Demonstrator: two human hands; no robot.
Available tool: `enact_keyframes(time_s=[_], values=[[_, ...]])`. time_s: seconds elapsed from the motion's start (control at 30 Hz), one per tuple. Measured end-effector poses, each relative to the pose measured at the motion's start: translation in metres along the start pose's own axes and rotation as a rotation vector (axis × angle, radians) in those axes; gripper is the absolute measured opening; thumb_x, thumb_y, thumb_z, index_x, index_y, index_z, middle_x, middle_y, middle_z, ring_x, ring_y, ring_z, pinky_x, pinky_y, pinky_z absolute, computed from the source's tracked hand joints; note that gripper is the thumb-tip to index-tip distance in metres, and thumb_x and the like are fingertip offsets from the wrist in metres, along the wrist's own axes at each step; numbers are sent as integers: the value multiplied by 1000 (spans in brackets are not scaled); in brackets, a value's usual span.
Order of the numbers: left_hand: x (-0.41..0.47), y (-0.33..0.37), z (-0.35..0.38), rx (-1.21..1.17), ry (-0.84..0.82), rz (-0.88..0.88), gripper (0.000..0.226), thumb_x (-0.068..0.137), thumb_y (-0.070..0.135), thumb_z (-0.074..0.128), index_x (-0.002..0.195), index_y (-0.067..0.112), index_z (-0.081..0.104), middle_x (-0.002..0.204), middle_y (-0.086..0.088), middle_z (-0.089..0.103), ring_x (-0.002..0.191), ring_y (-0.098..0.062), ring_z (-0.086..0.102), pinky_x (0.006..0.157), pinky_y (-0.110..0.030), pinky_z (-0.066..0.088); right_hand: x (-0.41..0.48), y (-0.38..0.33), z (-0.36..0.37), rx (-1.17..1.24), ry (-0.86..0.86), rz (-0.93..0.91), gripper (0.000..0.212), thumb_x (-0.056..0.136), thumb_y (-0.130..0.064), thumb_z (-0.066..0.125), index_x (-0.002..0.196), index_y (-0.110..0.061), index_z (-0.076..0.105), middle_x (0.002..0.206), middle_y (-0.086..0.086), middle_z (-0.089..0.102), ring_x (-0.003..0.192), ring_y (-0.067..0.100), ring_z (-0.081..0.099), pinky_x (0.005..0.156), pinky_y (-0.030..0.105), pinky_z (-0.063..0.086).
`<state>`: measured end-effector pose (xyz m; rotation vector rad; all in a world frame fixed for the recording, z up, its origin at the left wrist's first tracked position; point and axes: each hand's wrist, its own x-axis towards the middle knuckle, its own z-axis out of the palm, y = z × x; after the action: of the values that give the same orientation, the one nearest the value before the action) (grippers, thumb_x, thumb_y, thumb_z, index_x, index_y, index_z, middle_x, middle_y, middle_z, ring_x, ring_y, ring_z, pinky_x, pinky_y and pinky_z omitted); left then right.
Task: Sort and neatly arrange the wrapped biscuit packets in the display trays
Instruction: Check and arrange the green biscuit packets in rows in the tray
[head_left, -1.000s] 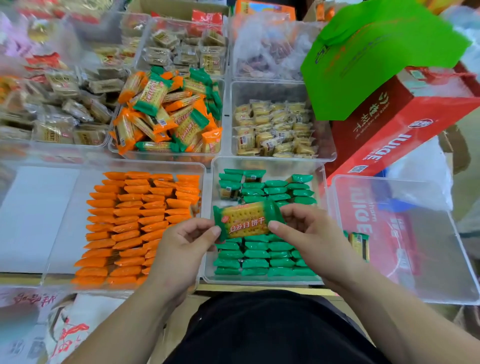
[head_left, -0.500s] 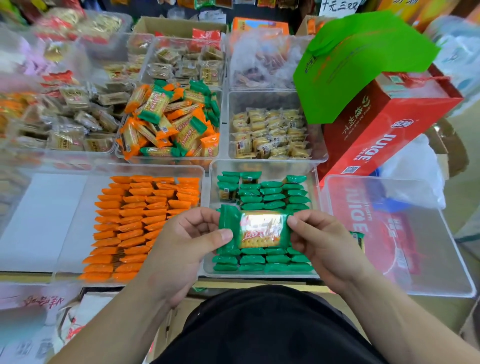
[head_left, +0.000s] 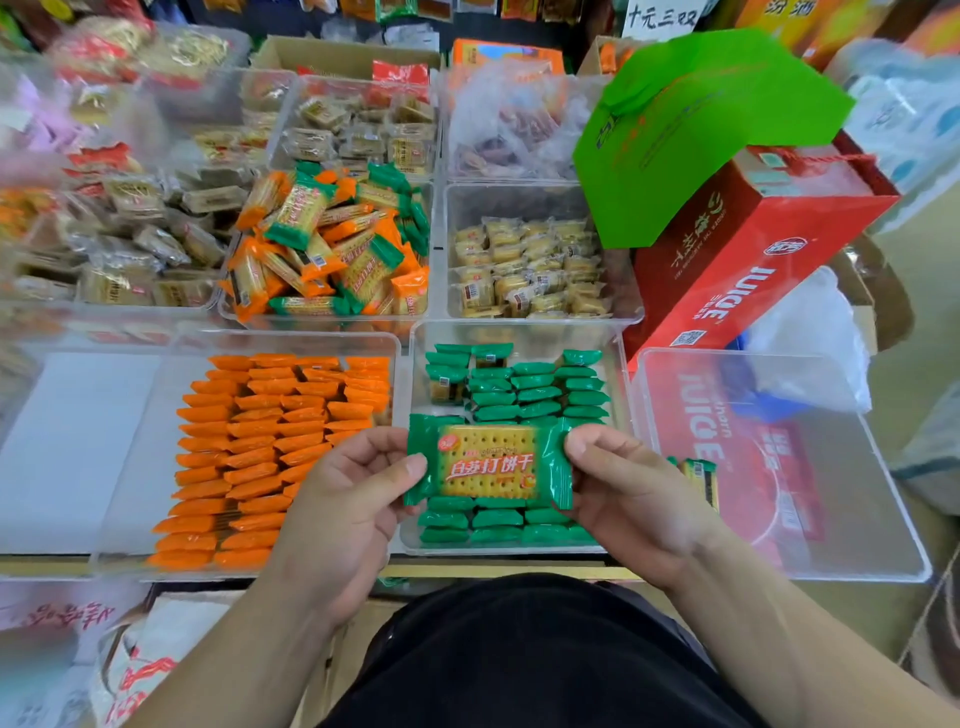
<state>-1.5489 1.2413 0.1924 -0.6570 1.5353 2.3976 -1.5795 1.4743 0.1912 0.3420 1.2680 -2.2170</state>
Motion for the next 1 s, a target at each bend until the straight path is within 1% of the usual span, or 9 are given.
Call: enact_keyframes(time_s=[0.1,0.23,0.37,0.47,0.57,0.67,0.83,0.93,1.0], values=[[-2,1,1,29,-30,48,36,78,6,75,106,25,66,94,-18,58,90,-31,57,75,-39,44,1,-1,3,-25,91,-25,27,69,-15,87,84,-22,66,78,7,59,66,17,51,57,26,40],[-4,6,5,111,-36,134,22,85,2,66,85,19,80,102,-13,74,96,-30,68,73,-31,57,0,2,8,-42,159,-70,8,81,-13,76,86,-19,73,89,9,64,76,18,56,59,23,45],[-3,13,-1,362,-5,218,37,90,-14,57,103,14,77,95,-13,76,87,-22,74,77,-26,58,-1,-2,7,13,153,-23,24,82,1,62,100,-3,77,78,9,68,68,12,61,62,22,51],[-1,17,-2,459,76,260,22,93,1,63,81,13,76,67,-9,70,60,-16,65,59,-20,53,-1,-1,7,-159,106,10,12,72,-12,74,83,-9,79,75,7,66,67,12,58,60,21,49],[5,20,-8,437,100,98,36,94,13,64,59,17,69,53,-8,50,48,-17,47,49,-25,42,3,1,13,-334,134,42,12,78,-20,74,68,-15,70,66,3,56,60,11,46,55,23,38],[9,23,-13,201,30,-125,16,87,16,67,79,1,68,52,-3,40,48,-16,37,48,-26,29,9,0,16,-204,138,131,17,76,-20,72,66,-15,59,61,1,46,55,11,37,50,23,31],[14,19,-18,68,-11,-213,33,79,19,68,102,-5,70,53,-2,37,45,-13,34,44,-22,27,14,7,17,-194,158,182,23,84,-16,68,68,-16,52,55,0,32,50,12,26,45,22,26],[17,16,-20,275,49,-112,12,92,15,66,90,7,75,54,-6,49,46,-16,40,45,-26,34,18,9,16,-320,233,144,19,95,-15,63,77,-15,58,51,2,40,45,13,31,43,23,28],[20,14,-19,450,72,11,16,95,12,64,84,13,75,60,-8,65,47,-19,52,45,-28,42,21,6,20,-375,272,117,9,98,-18,61,90,-13,61,61,9,62,48,16,51,46,25,39]])
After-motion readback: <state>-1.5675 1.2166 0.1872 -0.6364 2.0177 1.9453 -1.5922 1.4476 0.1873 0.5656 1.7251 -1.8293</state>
